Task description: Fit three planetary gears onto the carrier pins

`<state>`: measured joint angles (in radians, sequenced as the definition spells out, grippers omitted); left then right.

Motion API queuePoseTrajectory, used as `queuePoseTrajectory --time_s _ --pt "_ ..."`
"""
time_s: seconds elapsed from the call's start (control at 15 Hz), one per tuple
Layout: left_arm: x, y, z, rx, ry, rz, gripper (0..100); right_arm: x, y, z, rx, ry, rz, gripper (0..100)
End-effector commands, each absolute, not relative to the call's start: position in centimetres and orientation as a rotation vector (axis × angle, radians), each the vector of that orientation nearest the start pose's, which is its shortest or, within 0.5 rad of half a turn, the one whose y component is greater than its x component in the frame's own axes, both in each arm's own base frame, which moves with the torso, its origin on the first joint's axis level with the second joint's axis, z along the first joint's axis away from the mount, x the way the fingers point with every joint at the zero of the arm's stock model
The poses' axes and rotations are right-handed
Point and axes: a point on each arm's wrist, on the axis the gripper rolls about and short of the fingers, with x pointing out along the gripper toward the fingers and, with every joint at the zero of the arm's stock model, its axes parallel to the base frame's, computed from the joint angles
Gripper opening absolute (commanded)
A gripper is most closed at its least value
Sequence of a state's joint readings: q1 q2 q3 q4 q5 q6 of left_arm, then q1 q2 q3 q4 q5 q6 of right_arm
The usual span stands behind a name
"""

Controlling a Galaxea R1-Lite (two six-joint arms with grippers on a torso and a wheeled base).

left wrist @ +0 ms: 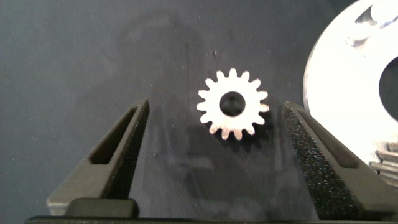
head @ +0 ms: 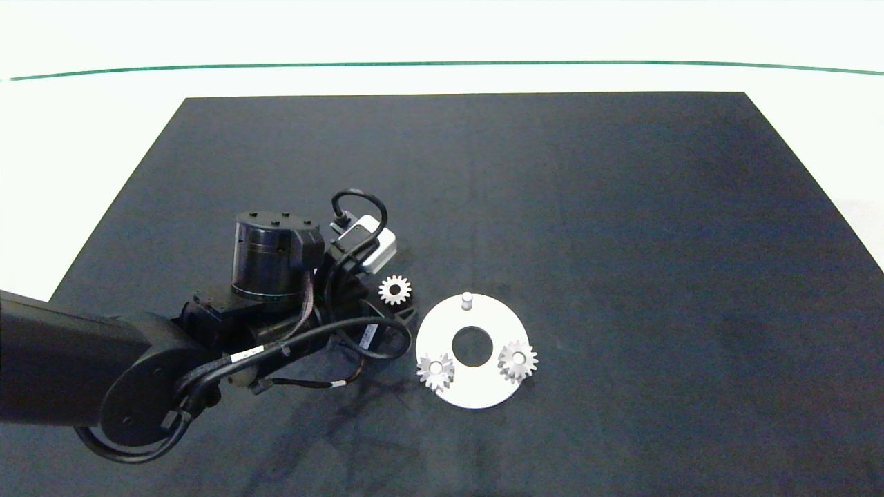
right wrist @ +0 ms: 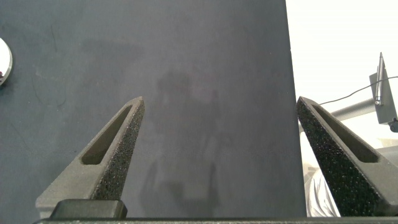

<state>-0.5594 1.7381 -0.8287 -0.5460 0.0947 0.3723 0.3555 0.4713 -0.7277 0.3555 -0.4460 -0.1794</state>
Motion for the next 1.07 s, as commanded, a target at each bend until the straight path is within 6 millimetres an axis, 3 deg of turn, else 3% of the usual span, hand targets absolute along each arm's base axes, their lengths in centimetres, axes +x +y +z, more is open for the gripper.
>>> queuePoseTrajectory --time_s 0.07,0.6,1.07 --pt "26.6 -16.4 16.8 0.479 0.256 -0.520 80 -1.1 -1.5 24.3 -0.224 0.110 -0.083 100" --pt "26.6 -16.6 16.8 0.481 0.253 -0.525 64 -0.5 -1.2 22.4 -0.243 0.167 -0.036 100" --pt "26.6 -16.7 16.4 0.483 0.264 -0.534 50 -0.7 -1.3 22.3 -0.242 0.161 -0.038 100"
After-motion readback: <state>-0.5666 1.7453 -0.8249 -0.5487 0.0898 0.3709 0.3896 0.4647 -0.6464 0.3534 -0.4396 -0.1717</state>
